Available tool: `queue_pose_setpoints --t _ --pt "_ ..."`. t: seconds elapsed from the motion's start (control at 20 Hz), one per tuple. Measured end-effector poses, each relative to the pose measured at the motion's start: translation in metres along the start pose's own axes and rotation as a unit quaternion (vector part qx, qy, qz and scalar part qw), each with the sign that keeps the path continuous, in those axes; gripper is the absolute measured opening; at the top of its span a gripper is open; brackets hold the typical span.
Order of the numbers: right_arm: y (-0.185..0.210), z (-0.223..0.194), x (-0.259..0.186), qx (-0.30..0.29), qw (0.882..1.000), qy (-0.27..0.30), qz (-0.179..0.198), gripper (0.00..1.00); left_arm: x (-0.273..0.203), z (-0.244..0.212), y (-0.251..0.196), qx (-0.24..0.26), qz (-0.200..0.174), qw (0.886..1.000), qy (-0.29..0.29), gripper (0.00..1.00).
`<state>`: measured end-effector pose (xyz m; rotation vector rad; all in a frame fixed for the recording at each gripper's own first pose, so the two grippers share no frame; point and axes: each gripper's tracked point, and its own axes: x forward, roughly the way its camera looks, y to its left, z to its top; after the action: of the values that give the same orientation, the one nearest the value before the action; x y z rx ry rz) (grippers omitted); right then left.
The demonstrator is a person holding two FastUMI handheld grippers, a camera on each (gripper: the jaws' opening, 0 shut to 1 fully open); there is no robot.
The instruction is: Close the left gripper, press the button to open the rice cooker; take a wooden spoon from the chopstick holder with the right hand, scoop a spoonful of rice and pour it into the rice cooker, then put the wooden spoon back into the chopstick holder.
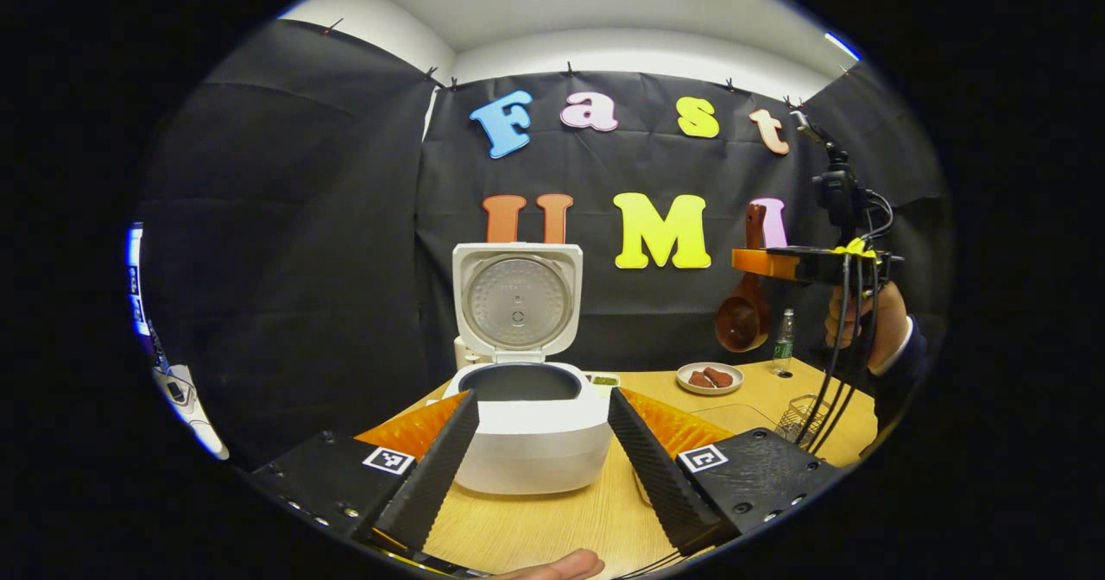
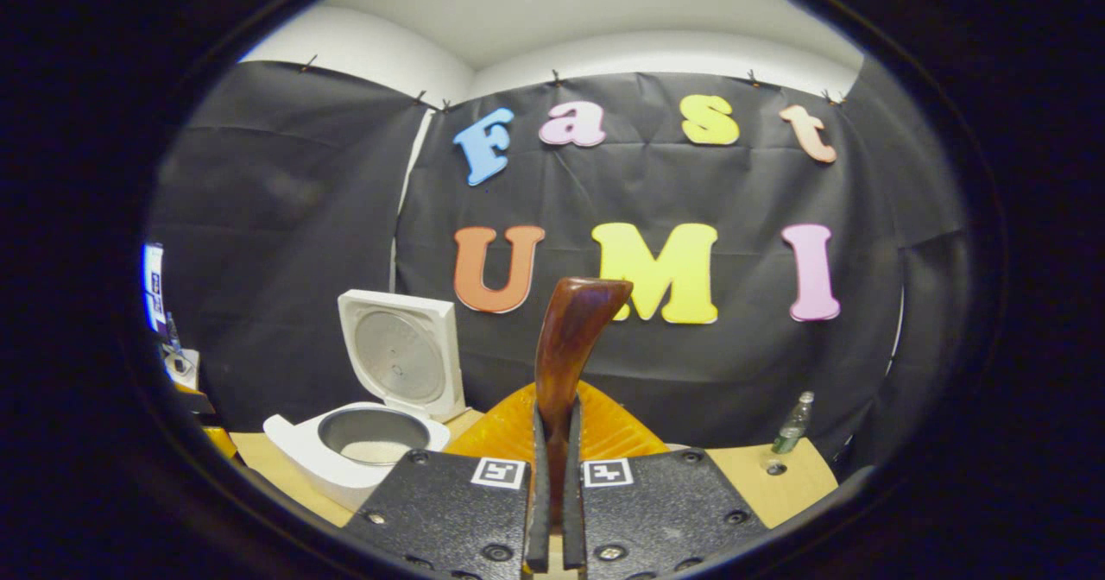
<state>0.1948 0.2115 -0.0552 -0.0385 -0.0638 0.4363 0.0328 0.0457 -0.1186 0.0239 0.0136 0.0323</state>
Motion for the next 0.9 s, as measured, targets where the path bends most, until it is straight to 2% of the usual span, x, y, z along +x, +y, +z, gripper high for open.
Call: queue_pose_setpoints --t 0.4,0.65,0.75,0.9 --pt "-0.118 -0.038 -0.053 0.026 0.994 0.038 -0.103 0.12 0.03 0.011 -0.035 0.004 -0.014 1.0 -0.023 0.95" --pt "-0.155 -0.082 -0.063 0.037 0.987 0.065 -0.142 0.12 0.052 0.014 -0.036 -0.009 -0.001 1.0 -0.01 0.95" --pt "-0.157 -0.101 -0.064 0.029 0.986 0.076 -0.143 0.13 0.059 0.02 -0.032 -0.015 0.007 1.0 -0.006 0.95" --pt "-0.157 -0.121 -0.067 0.034 0.986 0.092 -0.133 0.13 0.073 0.043 -0.019 -0.004 0.027 0.999 -0.031 0.95"
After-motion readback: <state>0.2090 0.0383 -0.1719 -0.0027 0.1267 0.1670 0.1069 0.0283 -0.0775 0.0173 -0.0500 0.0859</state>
